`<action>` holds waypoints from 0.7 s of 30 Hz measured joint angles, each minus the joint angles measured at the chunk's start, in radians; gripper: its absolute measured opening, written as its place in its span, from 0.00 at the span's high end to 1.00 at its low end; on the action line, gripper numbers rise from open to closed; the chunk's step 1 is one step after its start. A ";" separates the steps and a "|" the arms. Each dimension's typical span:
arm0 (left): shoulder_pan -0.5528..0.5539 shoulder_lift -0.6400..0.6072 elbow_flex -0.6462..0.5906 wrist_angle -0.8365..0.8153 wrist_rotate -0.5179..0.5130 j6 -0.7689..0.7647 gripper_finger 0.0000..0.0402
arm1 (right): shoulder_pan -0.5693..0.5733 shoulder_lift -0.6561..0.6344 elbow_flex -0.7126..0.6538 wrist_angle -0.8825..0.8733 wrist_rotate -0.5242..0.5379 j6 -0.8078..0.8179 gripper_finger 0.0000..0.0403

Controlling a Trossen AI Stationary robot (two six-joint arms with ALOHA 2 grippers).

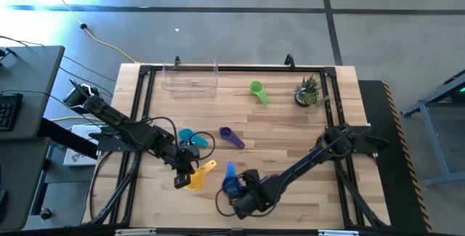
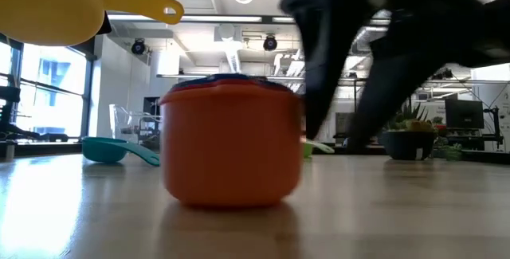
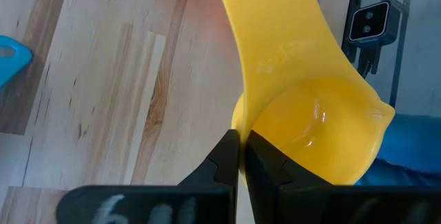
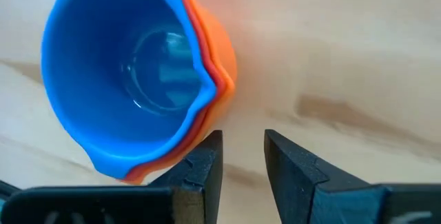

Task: Nest measuring cups in basket
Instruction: Stack the yellow measuring cup on the blue measuring cup

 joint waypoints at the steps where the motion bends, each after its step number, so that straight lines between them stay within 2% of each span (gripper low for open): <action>1: 0.000 0.000 0.000 0.000 0.000 0.000 0.99 | -0.010 0.000 0.000 0.013 0.002 -0.018 0.75; 14: 0.003 0.000 0.000 -0.026 -0.028 -0.021 0.99 | -0.109 0.000 0.000 0.147 0.008 -0.216 0.75; 21: 0.022 0.000 0.000 -0.019 -0.036 -0.106 0.99 | -0.122 0.000 0.000 0.153 0.007 -0.218 0.75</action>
